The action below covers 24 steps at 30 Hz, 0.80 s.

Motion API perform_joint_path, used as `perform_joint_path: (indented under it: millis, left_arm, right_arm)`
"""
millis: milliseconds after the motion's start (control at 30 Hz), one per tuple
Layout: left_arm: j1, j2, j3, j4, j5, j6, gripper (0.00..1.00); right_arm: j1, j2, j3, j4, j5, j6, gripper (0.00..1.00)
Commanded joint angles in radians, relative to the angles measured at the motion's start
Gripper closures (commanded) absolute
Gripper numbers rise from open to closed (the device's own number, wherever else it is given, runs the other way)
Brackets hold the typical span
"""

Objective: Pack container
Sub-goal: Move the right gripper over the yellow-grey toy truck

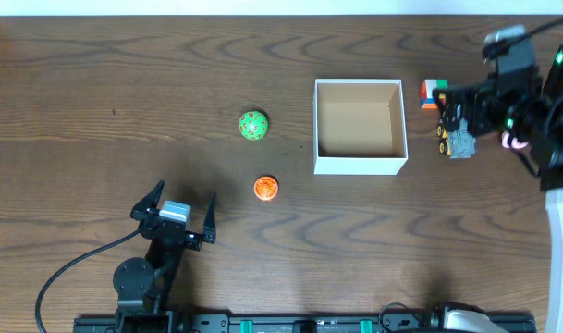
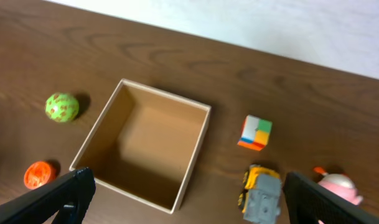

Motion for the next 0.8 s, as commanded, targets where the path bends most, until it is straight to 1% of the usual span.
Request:
perform_joint_path:
  millis: [0,100,200,267,467,767]
  left_arm:
    - [0.004,-0.006,-0.018,-0.034,0.01,0.017,0.02]
    - [0.004,-0.006,-0.018,-0.034,0.01,0.017,0.02]
    - [0.004,-0.006,-0.018,-0.034,0.01,0.017,0.02]
    - [0.004,-0.006,-0.018,-0.034,0.01,0.017,0.02]
    - [0.004,-0.006,-0.018,-0.034,0.01,0.017,0.02]
    - [0.004,-0.006,-0.018,-0.034,0.01,0.017,0.02]
  right_arm:
    - [0.007,0.041,0.05,-0.025,0.014,0.027,0.01]
    - [0.005,0.055,0.05,-0.023,0.088,0.029,0.01]
    - [-0.018,0.078,0.05,-0.037,0.27,0.129,0.01]
    - [-0.046,0.111,0.05,-0.06,0.335,0.159,0.01]
    - [-0.11,0.241,0.05,-0.088,0.341,0.158,0.01]
    - [-0.11,0.353,0.05,0.029,0.344,0.144,0.01]
